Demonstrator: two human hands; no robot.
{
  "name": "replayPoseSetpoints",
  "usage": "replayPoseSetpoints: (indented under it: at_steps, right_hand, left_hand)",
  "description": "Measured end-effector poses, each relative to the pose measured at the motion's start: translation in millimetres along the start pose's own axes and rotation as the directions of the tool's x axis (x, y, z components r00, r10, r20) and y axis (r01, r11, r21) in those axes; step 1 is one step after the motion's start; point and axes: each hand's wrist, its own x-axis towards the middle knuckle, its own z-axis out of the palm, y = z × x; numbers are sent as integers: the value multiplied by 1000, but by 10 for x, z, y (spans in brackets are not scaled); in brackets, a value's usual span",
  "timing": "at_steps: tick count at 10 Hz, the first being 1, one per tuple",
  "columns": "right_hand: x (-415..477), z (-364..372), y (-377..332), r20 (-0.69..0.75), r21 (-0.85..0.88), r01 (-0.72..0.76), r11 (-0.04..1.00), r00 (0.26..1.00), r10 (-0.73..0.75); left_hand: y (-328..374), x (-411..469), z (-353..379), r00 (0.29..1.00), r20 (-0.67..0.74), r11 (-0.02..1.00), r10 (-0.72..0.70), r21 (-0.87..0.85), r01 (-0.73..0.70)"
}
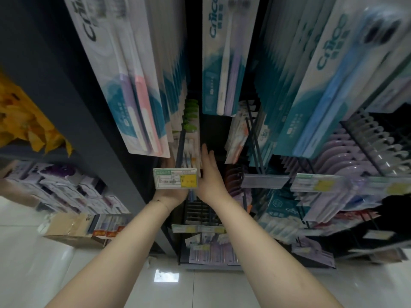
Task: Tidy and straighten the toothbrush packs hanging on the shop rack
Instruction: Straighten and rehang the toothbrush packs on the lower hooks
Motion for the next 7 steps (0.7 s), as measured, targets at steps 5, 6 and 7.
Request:
replayPoseSetpoints:
  at_steps: [5, 6, 7]
  right_hand:
    - [-400, -543, 880, -167, -322, -158, 933, 980, 109]
    - [-331, -659, 935, -197, -173, -142, 975, 974, 107]
    - [-226, -766, 861, -208, 58, -117, 991, 970, 127]
  left_hand:
    - [167, -109, 630, 960, -112, 948, 255, 226, -225]
    - [196, 100, 778, 947, -134, 952, 291, 141, -272]
    - [266, 380, 919, 927, -159, 940, 341, 91, -330]
